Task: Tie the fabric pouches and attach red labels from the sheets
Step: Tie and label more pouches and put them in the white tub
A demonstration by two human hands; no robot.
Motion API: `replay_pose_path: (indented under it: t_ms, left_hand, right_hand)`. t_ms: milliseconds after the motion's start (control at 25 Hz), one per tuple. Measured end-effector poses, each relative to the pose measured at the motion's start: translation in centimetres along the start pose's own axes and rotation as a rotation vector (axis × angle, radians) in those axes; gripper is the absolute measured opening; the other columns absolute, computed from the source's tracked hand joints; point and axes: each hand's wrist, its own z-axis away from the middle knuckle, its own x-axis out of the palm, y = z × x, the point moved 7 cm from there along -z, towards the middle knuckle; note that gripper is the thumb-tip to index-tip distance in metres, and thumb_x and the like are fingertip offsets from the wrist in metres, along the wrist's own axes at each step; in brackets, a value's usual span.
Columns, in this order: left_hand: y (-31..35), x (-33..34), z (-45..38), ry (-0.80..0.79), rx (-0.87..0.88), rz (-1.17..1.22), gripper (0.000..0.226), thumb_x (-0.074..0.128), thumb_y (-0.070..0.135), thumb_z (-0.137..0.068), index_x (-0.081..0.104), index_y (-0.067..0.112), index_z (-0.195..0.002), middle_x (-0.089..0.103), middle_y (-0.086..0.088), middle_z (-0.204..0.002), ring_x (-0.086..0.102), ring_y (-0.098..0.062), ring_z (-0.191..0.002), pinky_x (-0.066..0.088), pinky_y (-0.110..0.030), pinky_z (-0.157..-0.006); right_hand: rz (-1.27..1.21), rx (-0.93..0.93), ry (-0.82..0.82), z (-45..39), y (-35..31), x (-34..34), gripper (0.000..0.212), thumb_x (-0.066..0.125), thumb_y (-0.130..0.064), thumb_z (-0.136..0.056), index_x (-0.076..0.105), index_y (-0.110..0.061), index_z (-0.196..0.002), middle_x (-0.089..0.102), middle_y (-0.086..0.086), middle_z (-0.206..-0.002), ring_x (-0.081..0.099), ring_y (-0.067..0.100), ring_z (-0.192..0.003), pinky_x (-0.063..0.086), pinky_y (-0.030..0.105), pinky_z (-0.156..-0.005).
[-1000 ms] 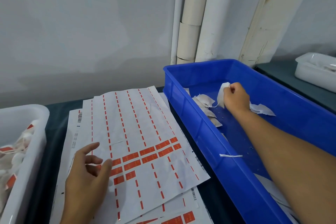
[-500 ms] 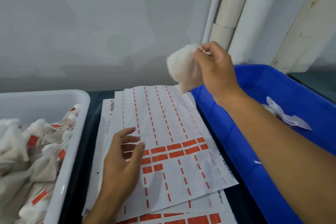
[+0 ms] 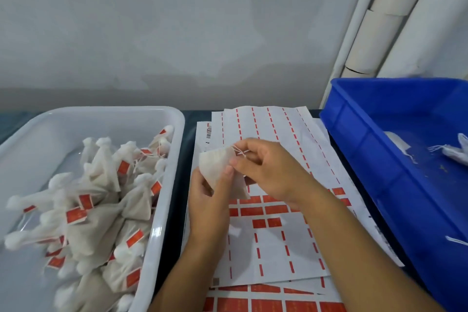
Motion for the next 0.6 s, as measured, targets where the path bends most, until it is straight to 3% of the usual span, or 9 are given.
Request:
replay_pose_path:
  t_ms: [120,240,600]
  left_hand:
    - [-0.6,-0.3,-0.2,0.015,-0.007,-0.127,0.039,0.075,0.052,-0.084,0.063,0.037,-0.118,0.073,0.011,-0.104,0.074,-0.012,-0.095,0.062,-0.024,-0.069]
    - [-1.0,-0.2,-0.1,0.006,0.005,-0.233,0.020,0.074,0.035,-0.092,0.063,0.039,-0.108,0.070,0.019,-0.094,0.073,-0.003,-0.089,0.056,-0.014,-0.059]
    - [-1.9,1.8,1.0,-0.251,0.042,-0.555,0.022,0.062,0.036,-0.096,0.054,0.050,-0.112,0.066,0.029,-0.101,0.067,0.008,-0.093,0.056,-0.010,-0.061]
  right_hand:
    - [0.048,-0.012,0.179,1.5,1.7,-0.5,0.006,0.061,-0.041,-0.101,0.064,-0.045,-0.100,0.071,-0.026,-0.088,0.069,-0.006,-0.090,0.056,0.009,-0.071]
    - [0.133,-0.045,0.250,3.1,2.3,-1.3,0.010,0.054,-0.050,-0.100,0.063,-0.046,-0.099,0.069,-0.031,-0.086,0.069,-0.009,-0.087,0.053,0.005,-0.071]
    - [0.095,-0.050,0.374,6.1,3.5,-2.8,0.021,0.046,-0.065,-0.090,0.062,-0.051,-0.091,0.068,-0.032,-0.095,0.068,-0.004,-0.090,0.055,0.009,-0.071]
